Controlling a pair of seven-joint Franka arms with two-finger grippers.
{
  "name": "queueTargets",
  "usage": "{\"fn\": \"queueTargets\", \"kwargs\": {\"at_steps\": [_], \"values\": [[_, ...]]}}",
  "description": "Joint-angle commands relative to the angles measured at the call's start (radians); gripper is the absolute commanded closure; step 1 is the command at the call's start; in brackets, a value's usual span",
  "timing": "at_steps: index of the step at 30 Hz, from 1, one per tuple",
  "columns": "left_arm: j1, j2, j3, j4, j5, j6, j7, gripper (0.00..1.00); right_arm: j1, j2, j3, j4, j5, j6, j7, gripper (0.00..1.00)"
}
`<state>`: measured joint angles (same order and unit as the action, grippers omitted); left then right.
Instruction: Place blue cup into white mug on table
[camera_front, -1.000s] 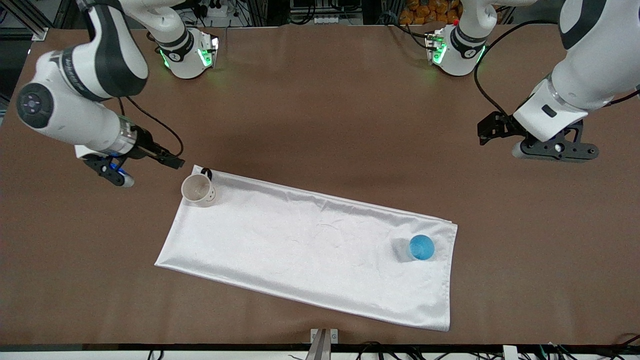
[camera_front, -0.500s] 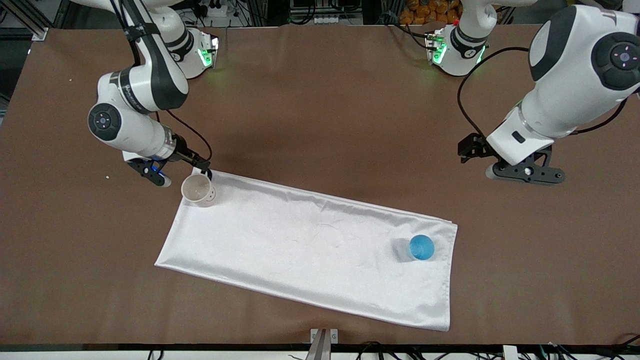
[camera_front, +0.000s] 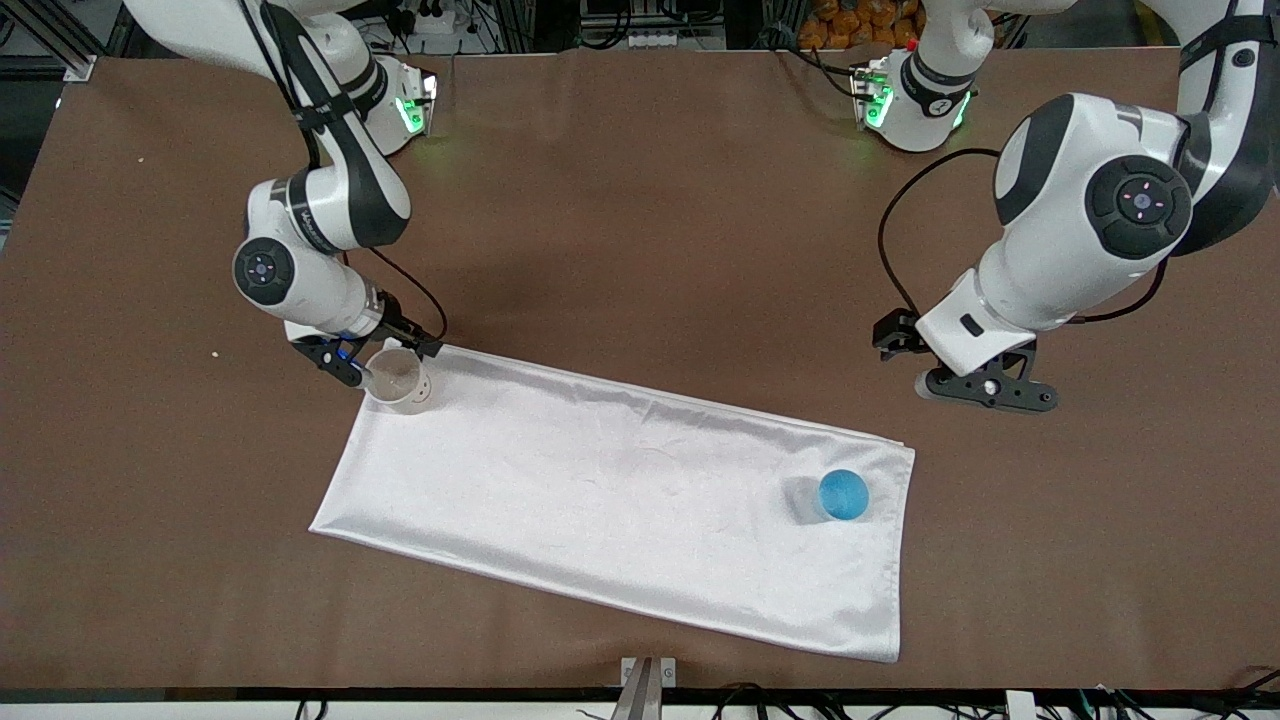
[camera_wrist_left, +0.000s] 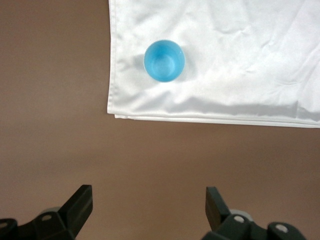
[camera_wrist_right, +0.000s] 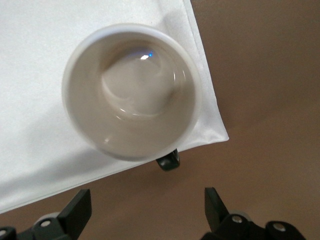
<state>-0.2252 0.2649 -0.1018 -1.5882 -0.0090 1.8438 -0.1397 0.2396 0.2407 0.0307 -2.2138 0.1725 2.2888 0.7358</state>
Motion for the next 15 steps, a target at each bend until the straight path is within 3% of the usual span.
{"fn": "queueTargets", "kwargs": {"at_steps": [1, 11, 15], "values": [[-0.011, 0.039, 0.002, 0.013, 0.05, 0.04, 0.002, 0.0, 0.007, 0.043, 0.0, 0.002, 0.016, 0.05, 0.008, 0.0], [-0.016, 0.111, 0.001, 0.013, 0.057, 0.126, 0.012, 0.0, 0.007, 0.101, 0.0, 0.003, 0.001, 0.149, -0.004, 0.0], [-0.017, 0.137, 0.001, 0.013, 0.057, 0.158, 0.014, 0.0, 0.004, 0.101, 0.0, 0.006, -0.073, 0.155, -0.004, 0.0]]}}
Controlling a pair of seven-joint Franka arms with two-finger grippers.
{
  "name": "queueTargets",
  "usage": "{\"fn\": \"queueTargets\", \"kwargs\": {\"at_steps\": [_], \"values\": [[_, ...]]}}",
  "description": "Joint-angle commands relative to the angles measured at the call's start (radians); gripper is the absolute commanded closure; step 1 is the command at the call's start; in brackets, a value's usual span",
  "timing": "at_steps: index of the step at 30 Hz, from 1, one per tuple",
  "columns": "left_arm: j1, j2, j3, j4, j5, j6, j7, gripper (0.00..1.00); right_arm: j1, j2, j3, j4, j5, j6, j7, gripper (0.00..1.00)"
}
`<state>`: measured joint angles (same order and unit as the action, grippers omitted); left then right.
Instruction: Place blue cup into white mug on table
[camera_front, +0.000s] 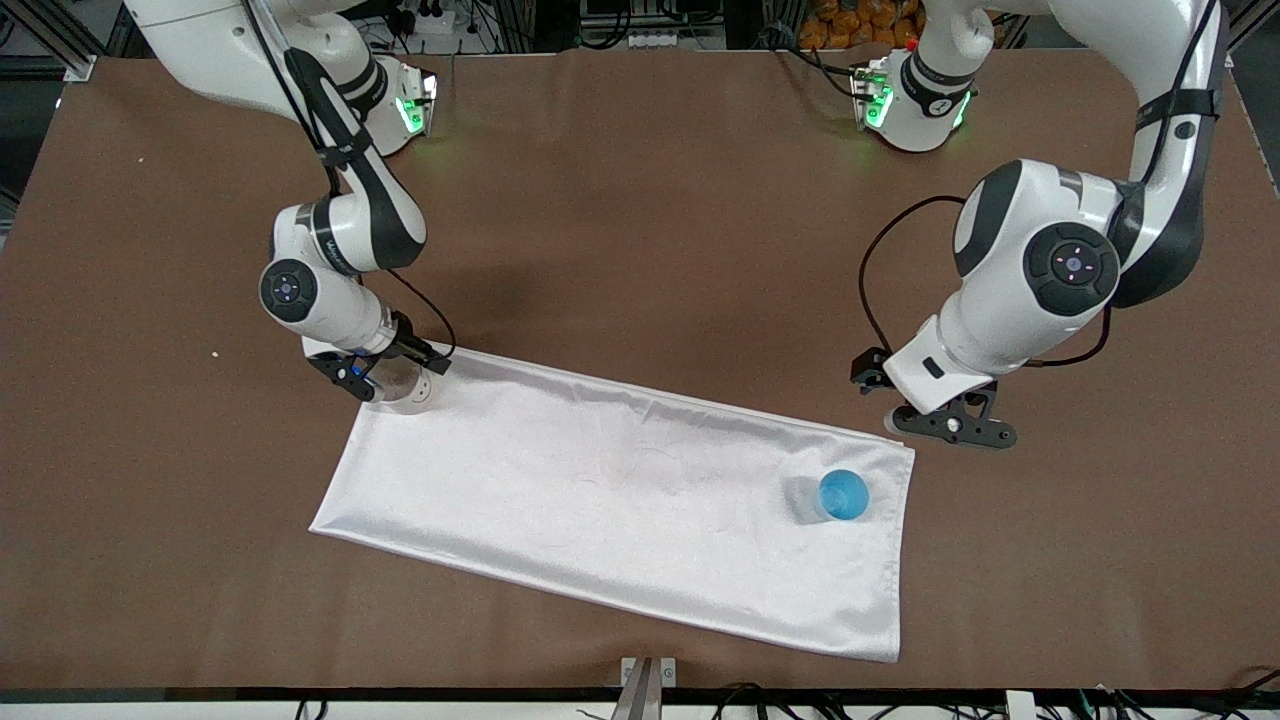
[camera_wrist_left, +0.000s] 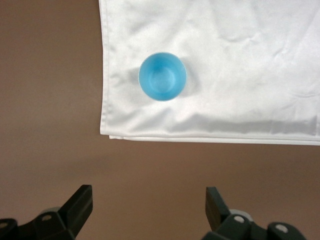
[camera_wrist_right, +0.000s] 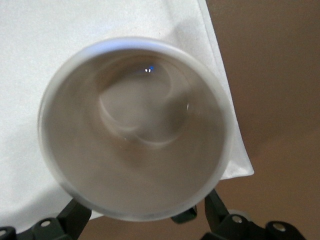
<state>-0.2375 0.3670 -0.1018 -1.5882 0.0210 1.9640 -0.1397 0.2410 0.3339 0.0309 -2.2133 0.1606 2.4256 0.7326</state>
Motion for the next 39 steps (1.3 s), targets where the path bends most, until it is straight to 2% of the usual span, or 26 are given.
{"fn": "queueTargets", "kwargs": {"at_steps": [1, 8, 13, 17, 20, 27, 28, 39], "values": [[-0.006, 0.045, 0.001, 0.013, 0.027, 0.048, 0.014, 0.0, 0.0, 0.008, 0.0, 0.006, -0.073, 0.016, -0.001, 0.0], [-0.016, 0.104, 0.002, 0.014, 0.028, 0.13, 0.015, 0.0, -0.005, 0.008, -0.002, 0.007, -0.098, 0.018, -0.002, 0.01], [-0.029, 0.135, 0.002, 0.014, 0.03, 0.162, 0.014, 0.0, -0.014, 0.01, -0.002, 0.007, -0.135, 0.018, -0.001, 0.16], [-0.029, 0.171, 0.002, 0.019, 0.059, 0.185, 0.014, 0.0, -0.014, 0.01, -0.003, 0.009, -0.135, 0.023, 0.011, 0.37], [-0.039, 0.194, 0.002, 0.019, 0.082, 0.217, 0.012, 0.0, -0.014, 0.01, -0.003, 0.01, -0.135, 0.026, 0.013, 0.57], [-0.057, 0.239, 0.002, 0.04, 0.086, 0.24, 0.014, 0.0, -0.014, 0.008, -0.003, 0.015, -0.133, 0.026, 0.013, 0.97], [-0.06, 0.245, 0.002, 0.046, 0.086, 0.24, 0.014, 0.0, -0.012, 0.008, -0.003, 0.015, -0.133, 0.026, 0.013, 1.0], [-0.075, 0.286, 0.002, 0.083, 0.083, 0.242, 0.018, 0.0, -0.002, -0.004, 0.004, 0.029, -0.131, 0.007, 0.065, 1.0]]}}
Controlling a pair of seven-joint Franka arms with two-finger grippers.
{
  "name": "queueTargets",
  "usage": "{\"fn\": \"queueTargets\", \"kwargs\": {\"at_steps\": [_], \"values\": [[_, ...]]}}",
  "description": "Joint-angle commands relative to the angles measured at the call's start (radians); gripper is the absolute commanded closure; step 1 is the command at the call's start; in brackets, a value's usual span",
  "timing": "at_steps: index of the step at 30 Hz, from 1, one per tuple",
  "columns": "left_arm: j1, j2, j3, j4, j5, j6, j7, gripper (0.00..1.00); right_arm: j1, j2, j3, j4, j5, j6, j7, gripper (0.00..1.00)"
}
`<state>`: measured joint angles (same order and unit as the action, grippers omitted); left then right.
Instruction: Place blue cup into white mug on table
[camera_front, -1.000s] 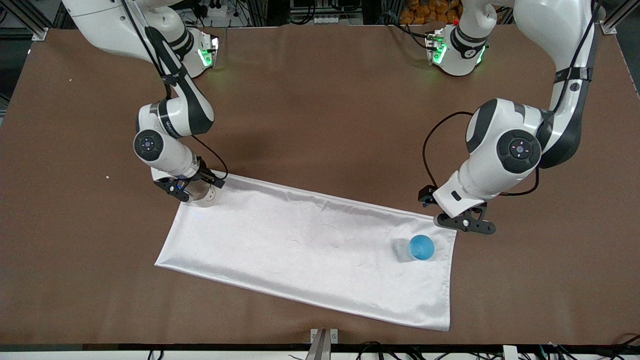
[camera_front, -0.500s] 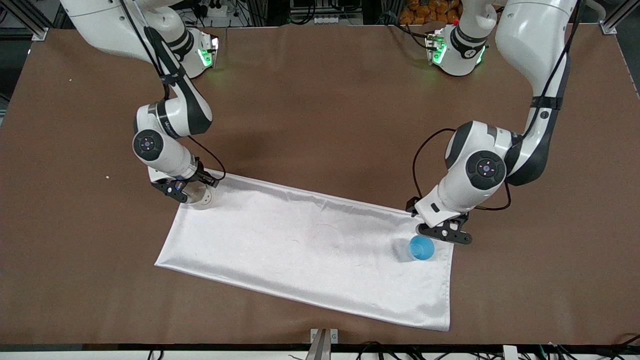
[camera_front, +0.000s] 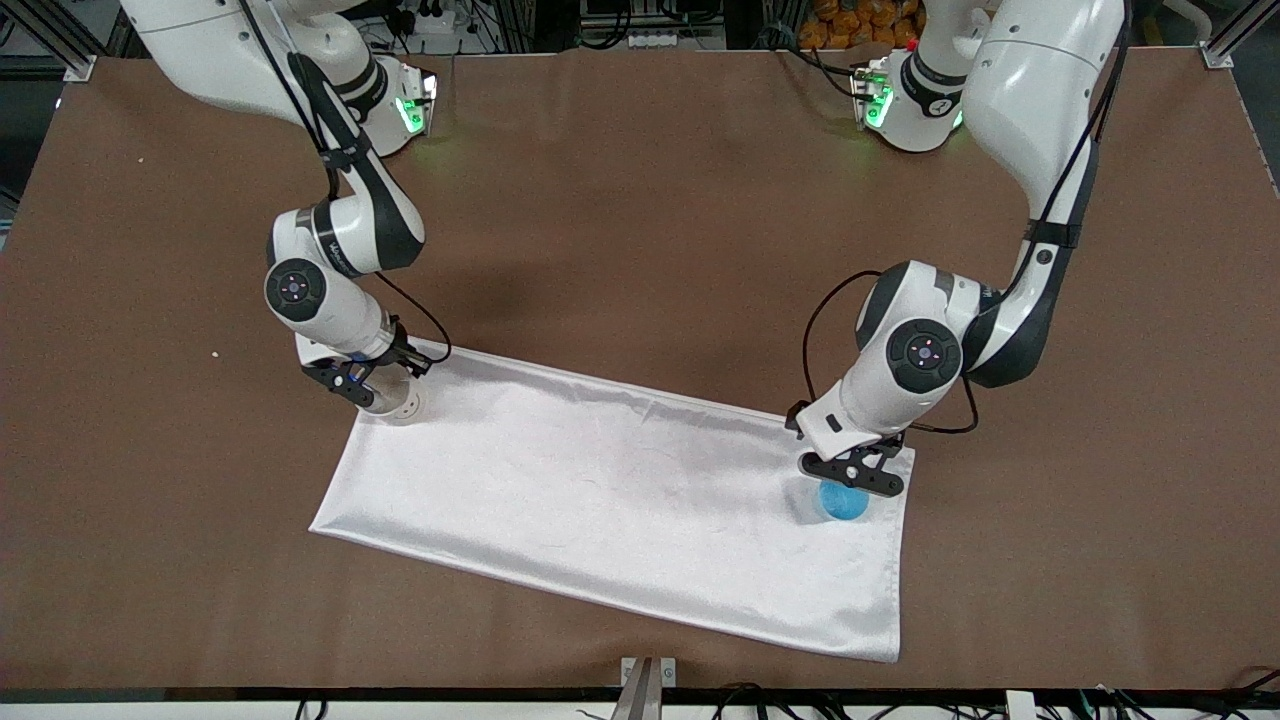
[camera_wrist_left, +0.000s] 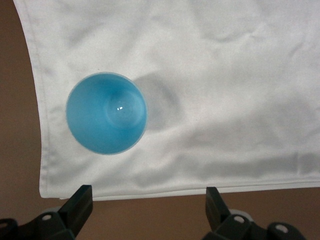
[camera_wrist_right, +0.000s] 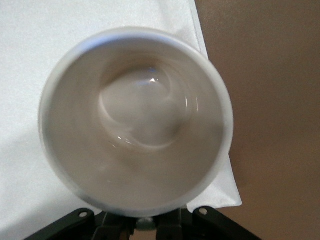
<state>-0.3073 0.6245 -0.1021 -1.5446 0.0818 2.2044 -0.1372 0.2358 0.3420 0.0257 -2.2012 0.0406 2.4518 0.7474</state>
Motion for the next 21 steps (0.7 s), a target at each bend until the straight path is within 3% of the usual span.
{"fn": "queueTargets", "kwargs": {"at_steps": [1, 8, 17, 21], "values": [[-0.007, 0.032, 0.002, 0.041, 0.023, 0.003, 0.016, 0.0, 0.003, -0.015, 0.017, 0.018, -0.011, -0.019, 0.059, 1.0], [-0.01, 0.06, 0.002, 0.058, 0.024, 0.052, 0.065, 0.0, 0.01, -0.031, 0.106, 0.043, -0.011, -0.02, 0.193, 1.0], [-0.009, 0.087, 0.002, 0.084, 0.023, 0.081, 0.159, 0.0, 0.03, -0.054, 0.287, 0.049, -0.018, -0.016, 0.233, 1.0], [-0.01, 0.104, 0.005, 0.09, 0.024, 0.101, 0.172, 0.0, 0.06, -0.051, 0.319, 0.06, -0.018, -0.016, 0.233, 1.0]]}}
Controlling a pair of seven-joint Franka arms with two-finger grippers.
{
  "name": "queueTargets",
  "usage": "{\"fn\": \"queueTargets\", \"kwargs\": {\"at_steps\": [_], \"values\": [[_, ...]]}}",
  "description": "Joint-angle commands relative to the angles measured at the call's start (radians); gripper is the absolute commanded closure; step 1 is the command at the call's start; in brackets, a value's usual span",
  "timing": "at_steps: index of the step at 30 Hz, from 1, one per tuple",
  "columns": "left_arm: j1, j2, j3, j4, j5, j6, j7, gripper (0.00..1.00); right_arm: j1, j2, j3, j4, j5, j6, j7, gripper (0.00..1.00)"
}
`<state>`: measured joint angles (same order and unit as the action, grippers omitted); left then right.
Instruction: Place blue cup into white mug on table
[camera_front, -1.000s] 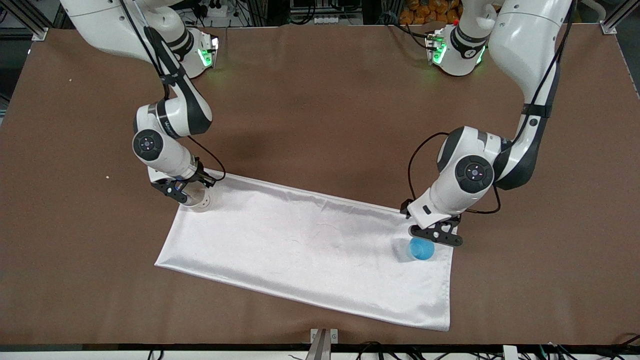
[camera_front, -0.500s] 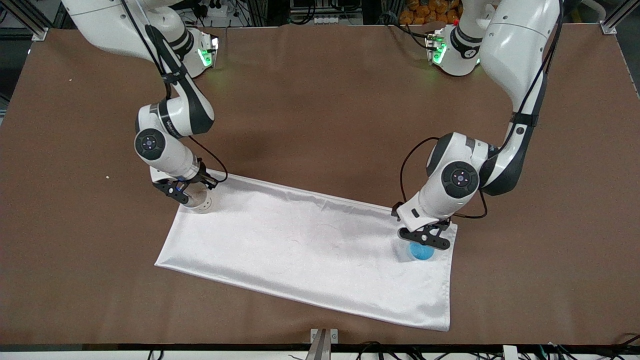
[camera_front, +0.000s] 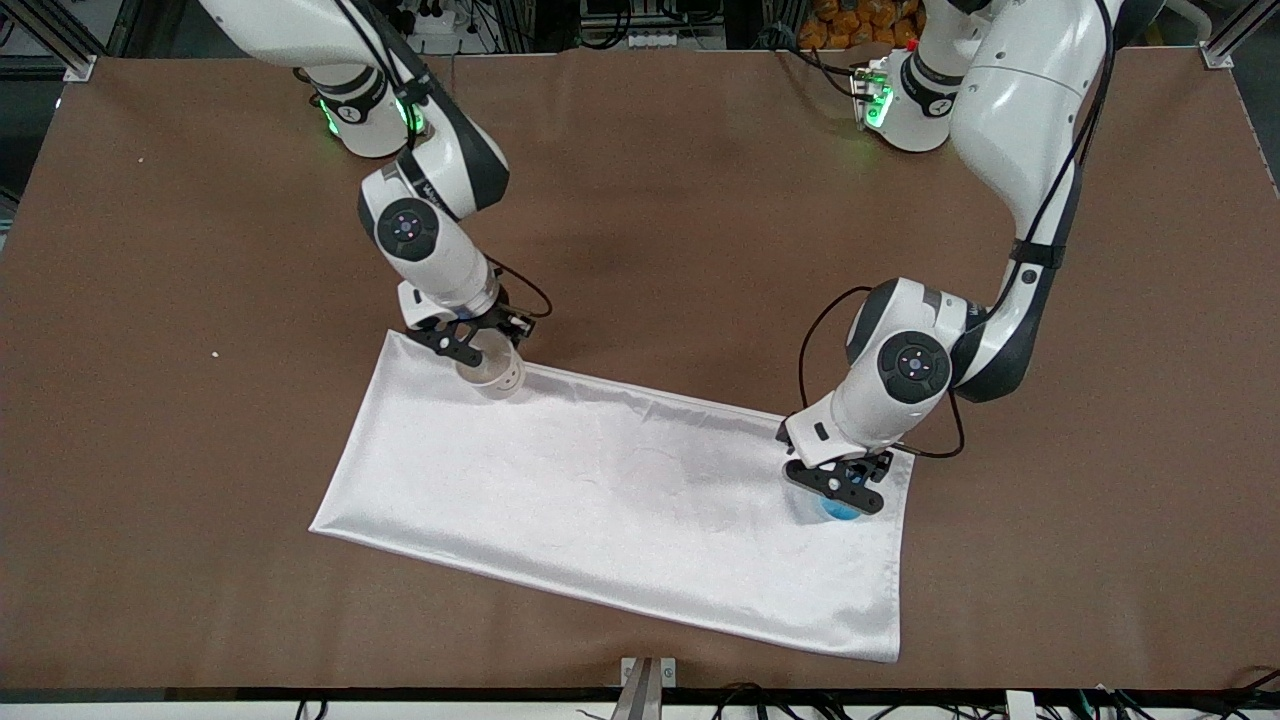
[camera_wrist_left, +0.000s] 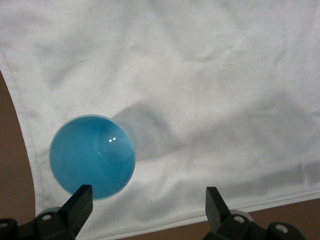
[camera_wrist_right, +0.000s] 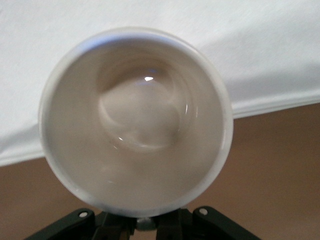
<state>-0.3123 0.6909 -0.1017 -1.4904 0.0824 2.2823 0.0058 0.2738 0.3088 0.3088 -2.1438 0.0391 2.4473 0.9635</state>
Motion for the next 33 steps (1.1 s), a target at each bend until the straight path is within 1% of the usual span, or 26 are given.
{"fn": "queueTargets", "kwargs": {"at_steps": [1, 8, 13, 16, 24, 30, 33], "values": [[-0.005, 0.042, 0.005, 0.036, 0.023, 0.028, 0.039, 0.0, 0.031, -0.016, 0.039, 0.005, -0.015, -0.011, 0.017, 1.0], [-0.004, 0.059, 0.01, 0.044, 0.022, 0.06, 0.109, 0.0, 0.105, -0.016, 0.065, 0.012, -0.013, -0.016, 0.017, 1.0], [-0.002, 0.078, 0.011, 0.058, 0.022, 0.065, 0.137, 0.0, 0.165, -0.01, 0.065, 0.013, -0.015, -0.016, 0.081, 1.0], [0.001, 0.09, 0.011, 0.059, 0.022, 0.085, 0.154, 0.0, 0.211, -0.008, 0.064, 0.01, -0.015, -0.017, 0.089, 1.0], [0.004, 0.113, 0.011, 0.059, 0.023, 0.108, 0.164, 0.0, 0.291, 0.015, 0.062, 0.013, -0.022, -0.014, 0.139, 1.0], [0.01, 0.128, 0.011, 0.058, 0.022, 0.111, 0.168, 0.26, 0.314, 0.041, 0.062, 0.015, -0.087, -0.002, 0.153, 1.0], [0.013, 0.136, 0.011, 0.058, 0.022, 0.112, 0.177, 0.47, 0.331, 0.079, 0.061, 0.038, -0.122, -0.001, 0.19, 1.0]]}}
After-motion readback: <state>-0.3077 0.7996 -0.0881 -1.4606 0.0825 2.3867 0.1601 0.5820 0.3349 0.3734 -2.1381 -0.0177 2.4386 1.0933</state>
